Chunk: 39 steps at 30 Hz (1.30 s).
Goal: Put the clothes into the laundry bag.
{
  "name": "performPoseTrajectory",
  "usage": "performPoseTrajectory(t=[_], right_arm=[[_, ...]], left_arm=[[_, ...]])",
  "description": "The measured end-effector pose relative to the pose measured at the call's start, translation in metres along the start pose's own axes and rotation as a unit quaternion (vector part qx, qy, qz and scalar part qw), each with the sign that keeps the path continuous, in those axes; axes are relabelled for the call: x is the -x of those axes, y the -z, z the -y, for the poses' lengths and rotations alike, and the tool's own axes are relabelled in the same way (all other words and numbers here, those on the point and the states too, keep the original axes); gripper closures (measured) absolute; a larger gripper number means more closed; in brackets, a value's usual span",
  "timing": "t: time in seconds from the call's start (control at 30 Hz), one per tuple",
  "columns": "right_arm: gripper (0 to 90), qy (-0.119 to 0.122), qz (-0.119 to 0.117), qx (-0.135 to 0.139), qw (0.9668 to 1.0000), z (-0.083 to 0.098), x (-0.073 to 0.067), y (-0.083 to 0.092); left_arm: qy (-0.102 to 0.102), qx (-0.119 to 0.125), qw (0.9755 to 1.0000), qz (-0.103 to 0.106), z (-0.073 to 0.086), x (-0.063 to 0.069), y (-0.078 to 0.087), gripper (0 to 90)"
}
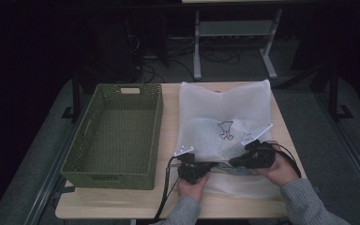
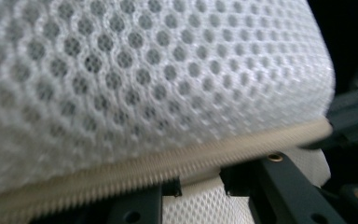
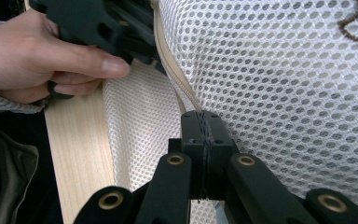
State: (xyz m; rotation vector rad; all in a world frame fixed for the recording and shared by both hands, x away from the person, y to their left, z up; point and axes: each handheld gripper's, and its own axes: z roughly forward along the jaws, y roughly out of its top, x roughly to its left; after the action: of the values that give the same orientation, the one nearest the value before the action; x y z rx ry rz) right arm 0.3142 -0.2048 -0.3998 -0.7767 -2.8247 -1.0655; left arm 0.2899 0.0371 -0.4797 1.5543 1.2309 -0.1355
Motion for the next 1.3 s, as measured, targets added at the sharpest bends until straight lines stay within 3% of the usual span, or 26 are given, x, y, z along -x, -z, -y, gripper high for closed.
performPoseTrajectory(t=[0.23, 0.37, 0.47, 0.6, 0.77, 0.9, 0.93, 1.1, 1.23, 1.3], right_arm=[[89.0, -0.002, 0.000, 0.003, 1.0000, 0.001, 0.001, 0.002], [89.0, -0.003, -0.002, 0.006, 1.0000, 0.000, 0.000, 0.003], [89.1, 0.000, -0.007, 0.006, 1.0000, 0.001, -0.001, 0.003], [89.2, -0.008, -0.024, 0.015, 0.9996, 0.007, 0.001, 0.007], [87.9, -0.014, -0.022, 0.020, 0.9995, 0.013, 0.003, 0.012], [83.1, -0.012, -0.016, 0.011, 0.9998, 0.016, 0.003, 0.013], [83.8, -0.013, -0.015, 0.008, 0.9998, 0.017, 0.002, 0.012], [83.0, -0.014, -0.014, 0.000, 0.9998, 0.018, 0.006, 0.007], [69.4, -0.005, -0.013, -0.002, 0.9999, 0.017, 0.005, 0.003], [64.1, 0.003, 0.007, -0.005, 1.0000, 0.014, 0.004, 0.001]], left_arm=[[-0.002, -0.016, 0.9998, 0.007, 0.012, 0.004, 0.001, 52.5], [-0.001, -0.027, 0.9996, 0.009, 0.015, 0.007, -0.007, 59.6], [0.014, -0.029, 0.9993, 0.018, 0.013, 0.004, -0.013, 71.3], [0.017, -0.026, 0.9994, 0.016, 0.007, 0.005, -0.017, 75.1], [0.005, -0.026, 0.9995, 0.019, 0.012, 0.011, -0.017, 71.1], [-0.005, -0.046, 0.9983, 0.034, 0.021, 0.013, -0.008, 64.1], [-0.016, -0.048, 0.9983, 0.029, 0.023, 0.014, -0.003, 63.6], [-0.010, -0.039, 0.9990, 0.020, 0.021, 0.007, 0.012, 65.6], [-0.020, -0.047, 0.9987, 0.006, 0.018, 0.003, 0.021, 68.2], [-0.015, -0.045, 0.9988, 0.010, 0.017, 0.000, 0.023, 68.1]])
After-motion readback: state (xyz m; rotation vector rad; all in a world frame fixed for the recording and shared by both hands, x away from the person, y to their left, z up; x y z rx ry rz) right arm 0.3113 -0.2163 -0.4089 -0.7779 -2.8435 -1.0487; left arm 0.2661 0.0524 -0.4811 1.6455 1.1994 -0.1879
